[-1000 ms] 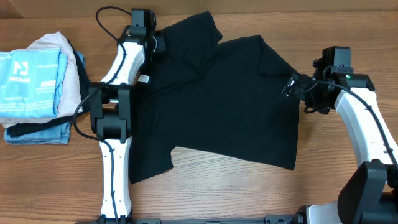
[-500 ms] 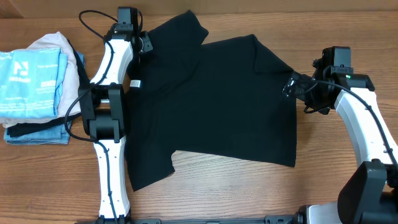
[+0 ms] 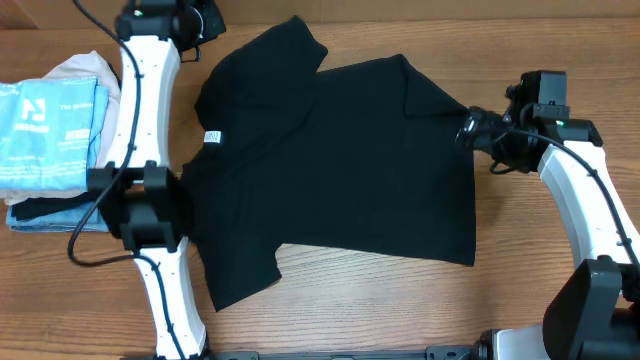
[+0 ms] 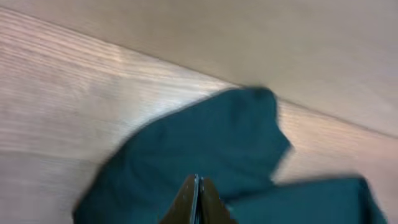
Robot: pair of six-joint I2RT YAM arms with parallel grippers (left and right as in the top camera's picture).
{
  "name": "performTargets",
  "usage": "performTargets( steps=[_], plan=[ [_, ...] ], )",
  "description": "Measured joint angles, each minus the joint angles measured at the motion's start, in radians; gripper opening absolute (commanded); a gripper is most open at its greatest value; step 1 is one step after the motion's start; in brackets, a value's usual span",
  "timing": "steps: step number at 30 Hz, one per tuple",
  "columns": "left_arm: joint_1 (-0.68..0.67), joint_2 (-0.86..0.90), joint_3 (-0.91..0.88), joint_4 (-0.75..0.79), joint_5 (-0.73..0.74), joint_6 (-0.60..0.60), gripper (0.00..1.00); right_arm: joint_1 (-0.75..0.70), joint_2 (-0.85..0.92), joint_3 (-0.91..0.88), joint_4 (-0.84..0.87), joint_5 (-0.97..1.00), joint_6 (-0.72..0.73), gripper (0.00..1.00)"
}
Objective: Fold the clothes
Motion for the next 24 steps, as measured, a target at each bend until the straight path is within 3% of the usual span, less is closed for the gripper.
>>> performTargets(
  steps=[2,3,4,7,15,20,24],
  plan=[
    [-0.004,-0.009,0.005,-0.139,0.039,0.005,0.04,-0.001,0.000,0.000,-0.002,-0.075,-0.005,0.57],
    [-0.006,-0.006,-0.002,-0.179,0.048,0.017,0.04,-0.001,0.000,0.000,-0.008,-0.125,-0.021,0.17],
    [-0.008,-0.006,-0.008,-0.242,0.056,0.027,0.04,0.000,0.000,0.000,-0.025,-0.155,-0.034,0.04],
    [-0.012,-0.007,-0.009,-0.416,0.062,0.042,0.04,0.010,0.000,0.001,-0.102,-0.192,-0.063,0.04],
    [-0.088,-0.152,-0.011,-0.619,-0.025,0.049,0.04,0.049,0.002,-0.091,-0.252,-0.067,0.001,0.04],
    [-0.100,-0.172,-0.011,-0.638,-0.037,0.048,0.04,0.050,0.005,-0.350,-0.218,0.024,0.118,0.04],
    [-0.097,-0.172,-0.018,-0.631,-0.056,0.048,0.04,0.050,0.005,-0.418,-0.178,0.043,0.172,0.04]
  ],
)
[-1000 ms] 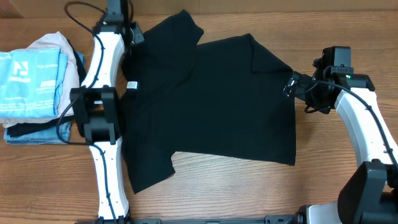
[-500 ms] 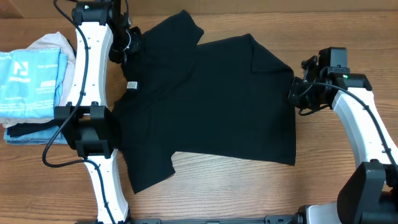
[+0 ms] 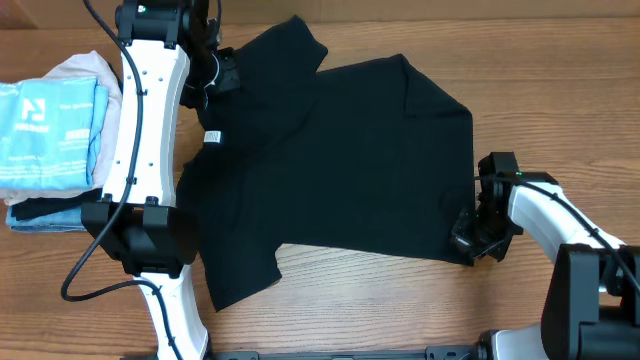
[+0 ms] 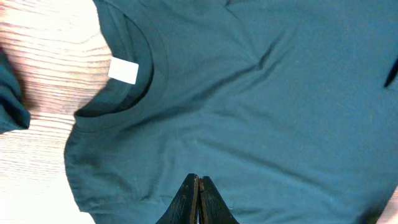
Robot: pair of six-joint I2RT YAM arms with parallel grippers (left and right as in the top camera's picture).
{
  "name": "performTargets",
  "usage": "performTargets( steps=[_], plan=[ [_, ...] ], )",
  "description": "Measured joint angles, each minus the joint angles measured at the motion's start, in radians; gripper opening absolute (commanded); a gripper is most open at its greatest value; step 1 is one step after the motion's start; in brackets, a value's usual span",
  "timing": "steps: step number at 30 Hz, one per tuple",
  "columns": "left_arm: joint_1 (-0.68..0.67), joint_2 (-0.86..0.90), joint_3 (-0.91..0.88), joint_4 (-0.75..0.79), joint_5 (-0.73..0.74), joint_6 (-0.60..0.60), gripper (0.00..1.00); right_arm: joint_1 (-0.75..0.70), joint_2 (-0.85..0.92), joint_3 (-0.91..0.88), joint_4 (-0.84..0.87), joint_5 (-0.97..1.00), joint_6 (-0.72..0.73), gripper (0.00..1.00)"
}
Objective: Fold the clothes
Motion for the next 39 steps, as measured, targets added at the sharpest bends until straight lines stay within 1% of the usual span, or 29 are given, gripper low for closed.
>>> performTargets(
  steps=[4,7,11,12,15,16,19,21,23,24,25,28,30,31,34,35,36,37,38,39],
  plan=[
    [0.000,0.000,-0.033,0.021,-0.038,0.000,0.04,-0.010,-0.005,-0.011,0.021,-0.006,0.038,0.04],
    [0.000,0.000,-0.041,0.033,-0.045,0.000,0.04,-0.046,0.021,-0.001,0.013,-0.034,0.063,0.04],
    [0.008,0.000,-0.041,0.039,-0.061,0.000,0.04,-0.262,0.066,0.028,0.006,-0.121,0.079,0.04],
    [0.010,0.000,-0.041,0.039,-0.067,0.000,0.04,-0.412,0.072,0.039,0.017,-0.122,0.079,0.04],
    [0.011,0.000,-0.042,0.047,-0.073,0.000,0.08,-0.528,0.075,0.045,0.031,-0.133,0.074,0.04],
    [0.011,0.000,-0.042,0.055,-0.075,0.000,0.09,-0.543,0.076,0.045,0.033,-0.142,0.070,0.04],
    [0.011,0.000,-0.042,0.080,-0.074,0.000,0.10,-0.541,0.077,0.049,0.029,-0.143,0.058,0.04],
    [0.011,0.000,-0.042,0.115,-0.069,0.001,0.13,-0.533,0.091,0.069,0.005,-0.140,0.049,0.04],
    [0.011,0.000,-0.042,0.178,-0.034,0.009,0.16,-0.513,0.128,0.124,-0.062,-0.129,0.033,0.04],
    [0.011,0.000,-0.042,0.207,-0.012,0.016,0.14,-0.499,0.146,0.152,-0.100,-0.133,0.025,0.04],
    [0.011,0.000,-0.042,0.226,0.008,0.024,0.10,-0.469,0.164,0.204,-0.146,-0.145,0.008,0.04],
    [0.011,0.000,-0.042,0.256,0.043,0.031,0.10,-0.361,0.170,0.415,-0.209,-0.187,-0.076,0.04],
    [0.011,0.000,-0.042,0.276,0.055,0.032,0.04,-0.273,0.168,0.539,-0.192,-0.203,-0.135,0.04],
    [0.011,0.000,-0.043,0.290,0.064,0.032,0.04,-0.233,0.168,0.572,-0.166,-0.207,-0.154,0.04],
    [0.011,0.001,-0.043,0.364,0.100,0.035,0.04,-0.135,0.168,0.599,-0.066,-0.210,-0.184,0.04],
    [0.008,0.005,-0.043,0.411,0.110,0.035,0.04,-0.110,0.169,0.599,-0.045,-0.209,-0.190,0.04],
    [0.006,0.011,-0.043,0.446,0.115,0.034,0.04,-0.090,0.169,0.599,-0.026,-0.207,-0.195,0.08],
    [0.002,0.027,-0.043,0.519,0.123,0.035,0.04,-0.072,0.169,0.599,-0.007,-0.206,-0.198,0.11],
    [-0.002,0.050,-0.043,0.576,0.129,0.034,0.04,-0.058,0.169,0.599,-0.001,-0.206,-0.200,0.23],
    [-0.006,0.079,-0.043,0.629,0.134,0.034,0.04,-0.044,0.169,0.599,-0.002,-0.203,-0.202,0.45]
  ],
)
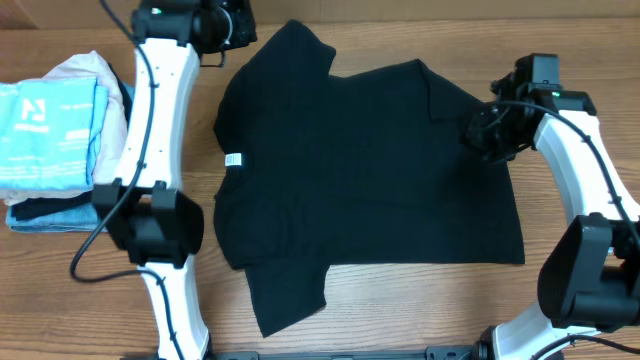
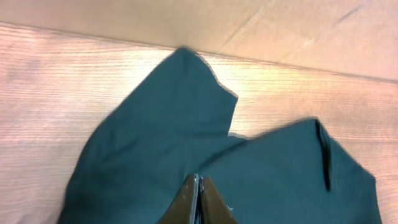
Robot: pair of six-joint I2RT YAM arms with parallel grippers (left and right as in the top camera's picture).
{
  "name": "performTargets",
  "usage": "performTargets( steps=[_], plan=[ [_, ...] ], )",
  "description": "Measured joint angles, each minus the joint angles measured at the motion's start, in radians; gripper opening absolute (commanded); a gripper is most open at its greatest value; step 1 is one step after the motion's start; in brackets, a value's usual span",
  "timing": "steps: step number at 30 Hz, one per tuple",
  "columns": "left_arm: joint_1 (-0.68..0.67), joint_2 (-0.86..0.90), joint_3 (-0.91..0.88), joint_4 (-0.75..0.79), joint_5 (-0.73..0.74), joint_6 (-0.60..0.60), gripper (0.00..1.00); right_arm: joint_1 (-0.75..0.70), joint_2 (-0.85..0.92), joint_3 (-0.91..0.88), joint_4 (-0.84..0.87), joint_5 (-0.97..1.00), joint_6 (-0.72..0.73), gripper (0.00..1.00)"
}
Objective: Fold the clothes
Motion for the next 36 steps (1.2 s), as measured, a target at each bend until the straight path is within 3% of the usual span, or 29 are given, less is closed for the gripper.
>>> performTargets(
  steps=[1,2,3,4,9,16,27,33,36],
  plan=[
    [-0.003,0.031,0.000,0.047,0.005,0.000,0.04,0.002,0.000,0.000,-0.002,0.001,0.000,0.52],
    [-0.007,0.076,0.000,0.109,0.010,0.000,0.04,0.018,0.000,0.000,-0.005,0.003,0.000,0.68],
    [-0.010,0.110,0.000,0.134,0.011,0.000,0.04,0.021,0.000,0.000,-0.009,0.004,-0.006,0.98],
    [-0.015,0.145,0.000,0.172,0.011,0.000,0.04,0.021,0.000,0.000,-0.019,0.003,-0.003,1.00],
    [-0.040,0.320,-0.005,0.303,0.047,-0.003,0.04,0.021,0.000,-0.001,-0.046,0.005,-0.003,1.00],
    [-0.060,0.415,-0.008,0.486,0.062,-0.040,0.04,0.021,0.000,-0.001,-0.048,0.008,-0.003,1.00],
    [-0.049,0.497,0.002,0.523,-0.036,-0.062,0.04,0.021,0.000,-0.001,-0.047,0.008,-0.003,1.00],
    [0.042,0.499,0.004,0.527,-0.051,-0.113,0.04,0.021,0.000,-0.001,-0.048,0.008,-0.003,1.00],
    [0.060,0.508,0.006,0.567,-0.042,-0.116,0.15,0.021,0.000,-0.001,-0.048,0.007,-0.003,1.00]
  ],
)
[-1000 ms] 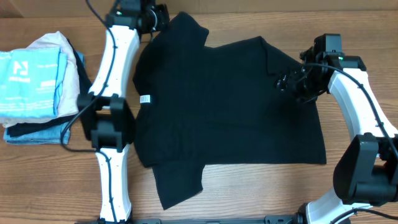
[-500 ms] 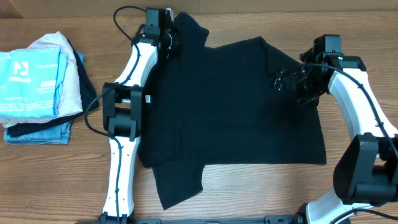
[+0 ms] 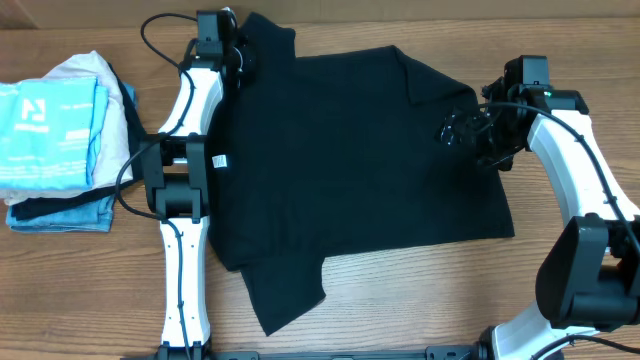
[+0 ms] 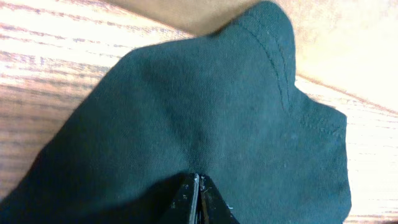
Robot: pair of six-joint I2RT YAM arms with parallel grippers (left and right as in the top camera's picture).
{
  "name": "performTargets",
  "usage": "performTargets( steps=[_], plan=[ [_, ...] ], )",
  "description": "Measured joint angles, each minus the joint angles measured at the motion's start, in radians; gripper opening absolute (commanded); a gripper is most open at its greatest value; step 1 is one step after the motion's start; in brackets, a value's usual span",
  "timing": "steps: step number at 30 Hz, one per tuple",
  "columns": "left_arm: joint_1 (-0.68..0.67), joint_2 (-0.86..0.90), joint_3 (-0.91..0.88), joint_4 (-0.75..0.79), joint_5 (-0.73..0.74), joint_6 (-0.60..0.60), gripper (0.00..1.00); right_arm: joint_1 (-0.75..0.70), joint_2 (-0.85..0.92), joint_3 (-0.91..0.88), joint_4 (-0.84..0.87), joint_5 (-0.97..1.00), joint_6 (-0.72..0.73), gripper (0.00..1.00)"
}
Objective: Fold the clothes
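Observation:
A black t-shirt (image 3: 350, 150) lies spread on the wooden table, with a white neck label (image 3: 220, 158) at its left edge. One sleeve points to the front left and the other to the back left. My left gripper (image 3: 237, 55) is at the back-left sleeve. In the left wrist view it (image 4: 198, 179) is shut, tips down on the dark sleeve cloth (image 4: 205, 106); I cannot see whether any cloth is pinched. My right gripper (image 3: 450, 132) is low over the shirt's right part, near a folded flap. Its jaws are dark against the cloth and unreadable.
A pile of folded clothes (image 3: 55, 130) sits at the table's left side, a light blue printed piece on top and pale and dark pieces under it. The table's back edge (image 3: 420, 22) runs just behind the shirt. Bare wood (image 3: 420, 300) lies in front.
The left gripper has come down from behind the shirt onto its back-left sleeve. The right gripper has moved a little left over the shirt. The shirt has shifted slightly left.
First the left gripper was behind the shirt's back-left corner and the right one at its right sleeve. Then the left hung over the collar and the right was at the front-right hem corner. Later the shirt lay further right, both grippers near its back corners. Now both are on the shirt.

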Motion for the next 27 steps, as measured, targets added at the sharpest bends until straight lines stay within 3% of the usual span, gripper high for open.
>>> performTargets(
  steps=[1,3,4,10,12,14,15,17,21,24,27],
  plan=[
    [0.000,0.003,0.004,0.008,0.008,-0.001,0.20,0.000,0.000,0.000,0.000,0.001,0.000,1.00],
    [-0.001,0.024,0.051,-0.001,0.036,-0.009,0.87,0.000,0.000,0.000,0.000,0.000,0.000,1.00],
    [-0.001,0.040,0.132,-0.067,0.044,-0.008,0.98,0.000,0.000,0.000,0.000,0.000,0.000,1.00],
    [-0.001,-0.042,0.692,-0.697,0.008,0.009,0.99,0.000,0.000,0.000,-0.001,0.000,0.000,1.00],
    [-0.003,-0.136,0.759,-0.988,-0.052,0.008,0.98,0.000,0.000,0.000,0.002,0.000,0.000,1.00],
    [-0.003,-0.236,0.782,-1.102,-0.090,0.009,0.94,0.000,0.000,-0.003,0.096,0.001,0.000,1.00],
    [-0.003,-0.311,0.789,-1.205,-0.114,0.009,1.00,0.000,0.000,-0.002,0.122,-0.001,0.000,1.00],
    [-0.003,-0.396,0.796,-1.314,-0.145,0.018,1.00,0.000,0.000,-0.002,0.096,-0.001,0.000,1.00],
    [-0.038,-0.522,0.796,-1.318,-0.060,0.038,1.00,-0.001,0.000,-0.002,0.089,-0.018,-0.098,0.95],
    [-0.134,-0.560,0.769,-1.315,-0.047,0.030,1.00,-0.001,0.002,0.054,0.065,-0.025,-0.187,0.86],
    [-0.224,-0.562,0.546,-1.308,-0.095,0.003,1.00,0.004,0.002,0.190,0.164,-0.013,-0.283,0.86]
  ],
)
